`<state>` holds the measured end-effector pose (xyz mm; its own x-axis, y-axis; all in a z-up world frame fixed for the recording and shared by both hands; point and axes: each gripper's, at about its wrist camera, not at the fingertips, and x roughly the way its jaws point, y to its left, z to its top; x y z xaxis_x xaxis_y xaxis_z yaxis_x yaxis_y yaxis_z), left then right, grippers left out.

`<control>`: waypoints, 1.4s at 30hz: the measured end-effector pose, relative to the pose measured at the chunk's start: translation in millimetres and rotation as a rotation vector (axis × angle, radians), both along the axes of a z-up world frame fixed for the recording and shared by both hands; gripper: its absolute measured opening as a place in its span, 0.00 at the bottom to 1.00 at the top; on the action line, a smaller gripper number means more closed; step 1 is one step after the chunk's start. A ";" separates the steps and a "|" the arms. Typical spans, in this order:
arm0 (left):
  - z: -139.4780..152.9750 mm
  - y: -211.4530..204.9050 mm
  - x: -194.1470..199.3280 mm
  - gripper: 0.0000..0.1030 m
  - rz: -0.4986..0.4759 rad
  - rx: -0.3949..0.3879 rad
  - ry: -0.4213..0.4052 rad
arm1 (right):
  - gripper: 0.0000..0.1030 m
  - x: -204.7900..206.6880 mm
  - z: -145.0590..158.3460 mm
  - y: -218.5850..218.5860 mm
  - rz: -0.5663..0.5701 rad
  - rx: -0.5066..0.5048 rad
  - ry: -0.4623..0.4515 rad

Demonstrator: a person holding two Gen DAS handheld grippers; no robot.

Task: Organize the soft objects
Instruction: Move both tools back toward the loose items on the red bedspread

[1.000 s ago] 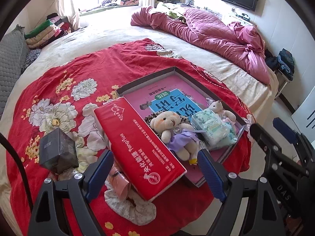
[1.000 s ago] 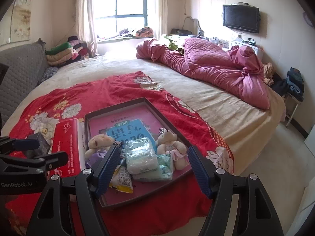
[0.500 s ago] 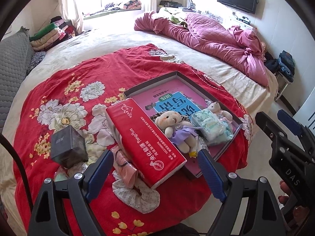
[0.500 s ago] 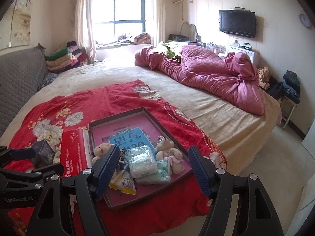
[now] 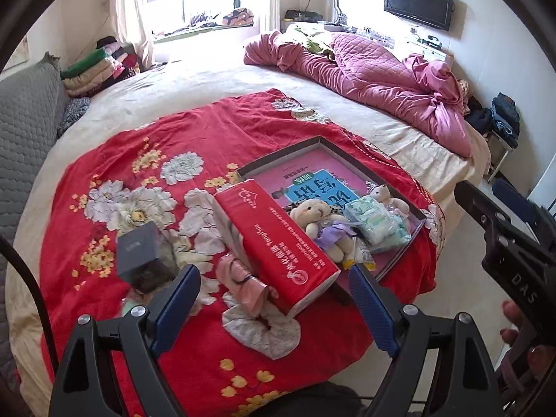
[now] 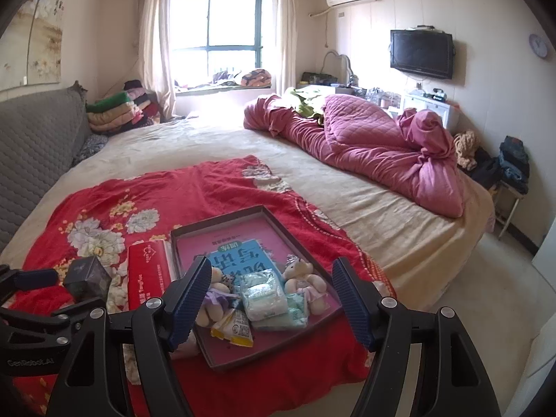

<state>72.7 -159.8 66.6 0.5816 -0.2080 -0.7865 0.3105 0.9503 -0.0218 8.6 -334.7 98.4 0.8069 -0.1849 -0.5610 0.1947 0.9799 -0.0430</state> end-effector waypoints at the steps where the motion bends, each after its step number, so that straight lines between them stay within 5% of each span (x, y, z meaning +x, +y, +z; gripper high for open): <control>1: 1.9 3.2 -2.3 0.84 0.004 -0.006 -0.003 | 0.71 -1.2 2.2 2.2 0.002 -0.003 -0.002; 26: 23.6 110.4 -35.9 0.84 0.177 -0.023 -0.032 | 0.71 -20.1 41.0 94.5 0.189 -0.047 -0.062; 42: 17.1 199.5 -41.5 0.84 0.343 -0.085 -0.012 | 0.71 -23.3 37.9 134.1 0.299 -0.106 -0.067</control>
<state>31.2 39.7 83.6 0.6380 -0.0628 -0.7675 -0.0262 0.9943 -0.1031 -14.7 -200.6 136.3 0.8686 0.0114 -0.4953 -0.0955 0.9849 -0.1447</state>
